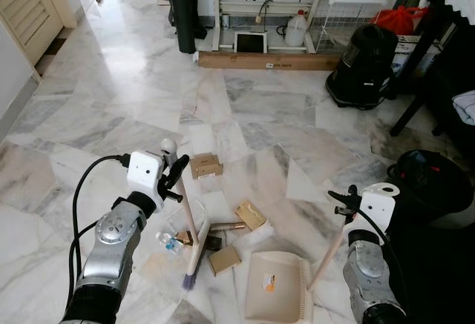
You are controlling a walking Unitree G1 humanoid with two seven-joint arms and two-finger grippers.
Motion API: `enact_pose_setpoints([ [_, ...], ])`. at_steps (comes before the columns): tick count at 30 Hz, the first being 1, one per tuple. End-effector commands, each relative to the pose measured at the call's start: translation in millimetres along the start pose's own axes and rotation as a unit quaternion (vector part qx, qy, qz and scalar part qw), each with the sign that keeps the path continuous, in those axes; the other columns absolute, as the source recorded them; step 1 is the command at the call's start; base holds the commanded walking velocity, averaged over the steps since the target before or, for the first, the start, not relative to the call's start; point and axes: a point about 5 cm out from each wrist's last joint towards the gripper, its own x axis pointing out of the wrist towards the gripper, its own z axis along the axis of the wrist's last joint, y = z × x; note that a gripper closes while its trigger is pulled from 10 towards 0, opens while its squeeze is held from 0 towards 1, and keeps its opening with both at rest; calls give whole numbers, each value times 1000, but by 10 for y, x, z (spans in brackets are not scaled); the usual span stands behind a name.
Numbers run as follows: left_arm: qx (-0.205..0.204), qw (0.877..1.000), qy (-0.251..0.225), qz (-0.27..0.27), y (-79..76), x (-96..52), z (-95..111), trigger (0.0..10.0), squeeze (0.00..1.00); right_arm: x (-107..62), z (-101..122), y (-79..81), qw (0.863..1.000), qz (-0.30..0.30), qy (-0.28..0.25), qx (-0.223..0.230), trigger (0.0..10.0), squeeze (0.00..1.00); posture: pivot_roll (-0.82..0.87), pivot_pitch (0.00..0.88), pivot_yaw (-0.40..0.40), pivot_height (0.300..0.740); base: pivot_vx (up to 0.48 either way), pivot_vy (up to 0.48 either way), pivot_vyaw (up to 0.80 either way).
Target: Sweep floor
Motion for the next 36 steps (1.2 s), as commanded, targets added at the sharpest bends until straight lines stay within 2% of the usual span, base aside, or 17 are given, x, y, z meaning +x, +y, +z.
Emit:
enact_pose_setpoints([
  [1, 19, 1000, 4, -13, 38, -44, 58, 10000, 0, 23, 28, 12, 1000, 1, -7, 4, 10000, 0, 212, 116, -25, 740, 0, 0, 0],
  [10, 33, 998, 21, -55, 38, -201, 73, 10000, 0, 39, 45, 35, 1000, 2, -9, 7, 10000, 0, 218, 94, -13, 740, 0, 0, 0],
  [16, 44, 994, 42, -88, 28, -279, 112, 10000, 0, 46, 50, 43, 1000, 3, -10, 10, 10000, 0, 219, 93, -7, 740, 0, 0, 0],
  [18, 47, 990, 62, -114, -3, -328, 109, 10000, 0, 54, 57, 34, 1000, 2, -11, 10, 10000, 0, 222, 95, -6, 740, 0, 0, 0],
  [22, 46, 988, 77, -125, -20, -361, 94, 10000, 0, 54, 52, 15, 1000, 0, -10, 10, 10000, 0, 224, 103, -3, 740, 0, 0, 0],
  [31, 60, 986, 74, -138, 150, -424, 408, 10000, 0, 50, 38, 22, 1000, -1, -6, 13, 10000, 0, 241, 111, 2, 740, 0, 0, 0],
  [36, 52, 981, 84, -165, 122, -425, 453, 10000, 0, 58, 45, 27, 1000, 0, -7, 13, 10000, 0, 245, 113, 2, 740, 0, 0, 0],
])
